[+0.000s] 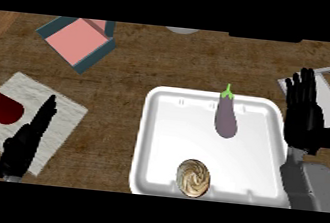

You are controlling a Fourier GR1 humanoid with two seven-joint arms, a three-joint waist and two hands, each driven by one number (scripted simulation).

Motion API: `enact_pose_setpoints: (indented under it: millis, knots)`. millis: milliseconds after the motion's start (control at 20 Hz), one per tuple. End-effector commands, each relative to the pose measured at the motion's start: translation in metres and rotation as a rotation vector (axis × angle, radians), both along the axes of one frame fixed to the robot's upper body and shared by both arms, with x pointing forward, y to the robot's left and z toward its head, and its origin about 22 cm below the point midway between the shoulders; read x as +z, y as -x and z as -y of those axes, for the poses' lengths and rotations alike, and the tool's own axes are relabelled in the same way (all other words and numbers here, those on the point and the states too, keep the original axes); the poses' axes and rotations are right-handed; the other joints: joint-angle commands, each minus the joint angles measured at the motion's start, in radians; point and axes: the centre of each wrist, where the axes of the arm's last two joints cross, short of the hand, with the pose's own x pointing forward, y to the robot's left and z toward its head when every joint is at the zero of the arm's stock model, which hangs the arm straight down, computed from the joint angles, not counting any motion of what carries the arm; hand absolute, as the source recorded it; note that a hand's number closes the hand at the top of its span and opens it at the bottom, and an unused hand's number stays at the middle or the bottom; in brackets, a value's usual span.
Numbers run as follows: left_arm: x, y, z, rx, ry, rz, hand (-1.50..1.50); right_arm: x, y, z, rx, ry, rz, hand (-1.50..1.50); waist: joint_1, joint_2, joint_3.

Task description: Pick the cupcake from the tray and place it in the tiered shelf

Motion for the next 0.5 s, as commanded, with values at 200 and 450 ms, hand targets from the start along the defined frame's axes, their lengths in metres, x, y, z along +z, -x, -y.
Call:
enact_pose_setpoints:
  millis: [200, 450]
  knots:
    - [-0.002, -0.013, -0.014, 0.14, 0.213, -0.204, 0.0, 0.05, 0.018, 0.043, 0.2, 0.376, -0.115, 1.5, -0.041, -0.017, -0.006]
    - [-0.016, -0.008, 0.004, 0.123, 0.312, -0.29, 0.0, 0.002, 0.047, 0.066, 0.111, 0.54, -0.554, 1.5, -0.034, -0.01, -0.006]
